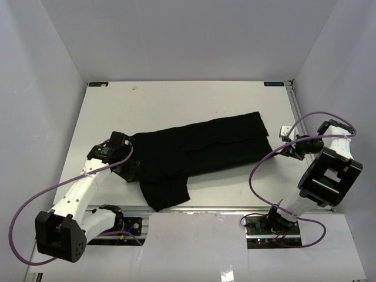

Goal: Fold and stack the t-shirts
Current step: Grap the side of the flattened tshirt closest away from the robot with both arms, then fold the other side of the tshirt into a rectangle

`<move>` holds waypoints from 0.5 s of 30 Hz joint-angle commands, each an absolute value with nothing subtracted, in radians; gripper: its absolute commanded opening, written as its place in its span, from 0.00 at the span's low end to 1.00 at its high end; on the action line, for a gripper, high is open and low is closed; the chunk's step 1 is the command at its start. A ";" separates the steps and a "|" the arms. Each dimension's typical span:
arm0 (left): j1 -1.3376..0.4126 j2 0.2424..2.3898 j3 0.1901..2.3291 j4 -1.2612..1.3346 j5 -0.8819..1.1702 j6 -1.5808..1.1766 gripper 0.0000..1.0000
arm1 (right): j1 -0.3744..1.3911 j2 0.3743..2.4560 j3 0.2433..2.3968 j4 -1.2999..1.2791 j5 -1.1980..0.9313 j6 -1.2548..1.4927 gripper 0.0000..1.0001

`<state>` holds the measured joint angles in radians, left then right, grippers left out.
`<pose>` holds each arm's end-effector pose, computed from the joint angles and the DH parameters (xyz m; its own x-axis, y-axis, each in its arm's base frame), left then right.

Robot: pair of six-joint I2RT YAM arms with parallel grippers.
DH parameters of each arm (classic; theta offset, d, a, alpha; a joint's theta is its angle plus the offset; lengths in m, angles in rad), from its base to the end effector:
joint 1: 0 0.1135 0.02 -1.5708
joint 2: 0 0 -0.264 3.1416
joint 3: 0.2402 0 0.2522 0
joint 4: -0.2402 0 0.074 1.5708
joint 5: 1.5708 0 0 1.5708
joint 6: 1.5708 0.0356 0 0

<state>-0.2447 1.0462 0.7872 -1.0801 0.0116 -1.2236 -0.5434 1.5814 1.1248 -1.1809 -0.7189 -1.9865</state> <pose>0.1601 -0.0404 0.2306 -0.5515 -0.8314 -0.0675 -0.8046 0.5516 -0.2198 0.2367 -0.1156 0.2228 -0.0454 -0.7769 -0.6280 -0.9536 0.2210 -0.2044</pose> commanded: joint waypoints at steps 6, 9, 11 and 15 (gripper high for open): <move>-0.227 1.098 0.948 -1.124 -0.002 -1.187 0.08 | -0.519 1.643 1.255 -1.192 -0.916 -1.979 0.06; -0.216 1.149 1.005 -1.114 -0.002 -1.166 0.08 | -0.485 1.647 1.264 -1.120 -0.933 -1.893 0.06; -0.204 1.173 1.058 -1.109 -0.002 -1.154 0.08 | -0.466 1.651 1.266 -1.036 -0.939 -1.806 0.06; -0.181 1.232 1.138 -1.095 -0.005 -1.128 0.08 | -0.420 1.678 1.288 -0.888 -0.948 -1.628 0.06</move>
